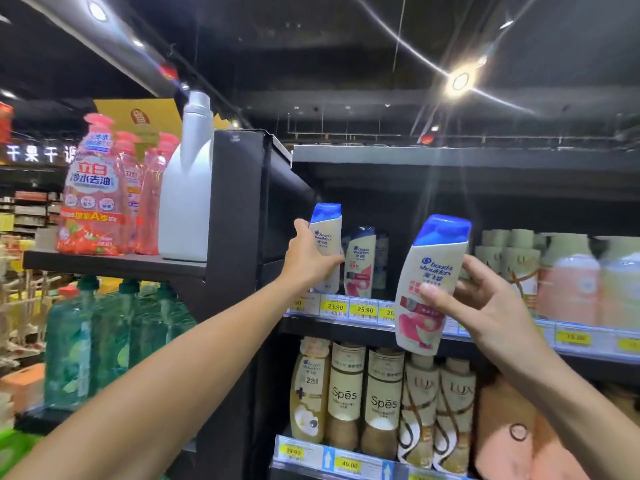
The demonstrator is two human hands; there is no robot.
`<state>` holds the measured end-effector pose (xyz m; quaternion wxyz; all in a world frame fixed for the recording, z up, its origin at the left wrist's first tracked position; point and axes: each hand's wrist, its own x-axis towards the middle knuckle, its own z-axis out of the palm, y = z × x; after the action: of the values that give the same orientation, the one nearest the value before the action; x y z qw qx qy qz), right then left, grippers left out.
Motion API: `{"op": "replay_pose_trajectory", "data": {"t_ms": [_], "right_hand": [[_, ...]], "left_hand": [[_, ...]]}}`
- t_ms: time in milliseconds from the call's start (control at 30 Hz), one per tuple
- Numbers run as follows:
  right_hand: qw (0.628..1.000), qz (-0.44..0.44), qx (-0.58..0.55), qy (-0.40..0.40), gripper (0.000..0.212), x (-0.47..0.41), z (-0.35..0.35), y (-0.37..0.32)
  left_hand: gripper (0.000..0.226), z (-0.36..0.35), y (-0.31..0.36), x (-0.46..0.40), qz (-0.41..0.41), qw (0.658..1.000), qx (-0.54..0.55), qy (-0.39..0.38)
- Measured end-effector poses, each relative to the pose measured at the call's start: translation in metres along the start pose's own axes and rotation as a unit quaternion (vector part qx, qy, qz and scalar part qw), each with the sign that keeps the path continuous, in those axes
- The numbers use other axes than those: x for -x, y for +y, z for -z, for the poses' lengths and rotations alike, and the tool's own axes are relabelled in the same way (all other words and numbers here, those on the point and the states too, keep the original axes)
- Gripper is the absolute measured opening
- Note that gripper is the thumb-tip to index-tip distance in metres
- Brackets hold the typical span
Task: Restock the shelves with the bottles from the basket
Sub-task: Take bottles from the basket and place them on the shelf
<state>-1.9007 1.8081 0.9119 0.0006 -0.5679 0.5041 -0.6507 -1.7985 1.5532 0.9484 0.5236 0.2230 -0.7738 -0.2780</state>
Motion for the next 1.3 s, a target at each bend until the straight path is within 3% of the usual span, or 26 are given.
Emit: {"op": "replay_pose_trajectory", "data": {"t_ms": [167, 267, 333, 633, 1033, 1300], "right_hand": [[1.000, 0.001, 0.013, 0.009, 0.035, -0.002, 0.007, 0.004], [1.000, -0.005, 0.016, 0.007, 0.037, -0.003, 0.010, 0.006], [1.000, -0.008, 0.021, 0.010, 0.037, -0.004, 0.012, 0.008], [0.999, -0.020, 0.021, 0.029, 0.041, 0.004, 0.023, 0.013], [0.999, -0.032, 0.032, 0.021, 0.043, 0.005, 0.017, 0.017], [0.998, -0.031, 0.052, 0.010, 0.038, -0.007, 0.007, 0.013]], "left_hand": [[0.068, -0.014, -0.018, -0.017, 0.059, 0.997, -0.046, -0.025], [0.101, -0.018, -0.025, -0.022, 0.088, 0.992, -0.074, -0.049], [0.108, -0.019, -0.026, -0.024, 0.095, 0.991, -0.075, -0.052], [0.063, -0.026, -0.025, -0.032, 0.112, 0.988, -0.088, -0.063], [0.061, -0.028, -0.035, -0.037, 0.124, 0.985, -0.099, -0.062], [0.079, -0.026, -0.030, -0.030, 0.128, 0.980, -0.128, -0.087]]}}
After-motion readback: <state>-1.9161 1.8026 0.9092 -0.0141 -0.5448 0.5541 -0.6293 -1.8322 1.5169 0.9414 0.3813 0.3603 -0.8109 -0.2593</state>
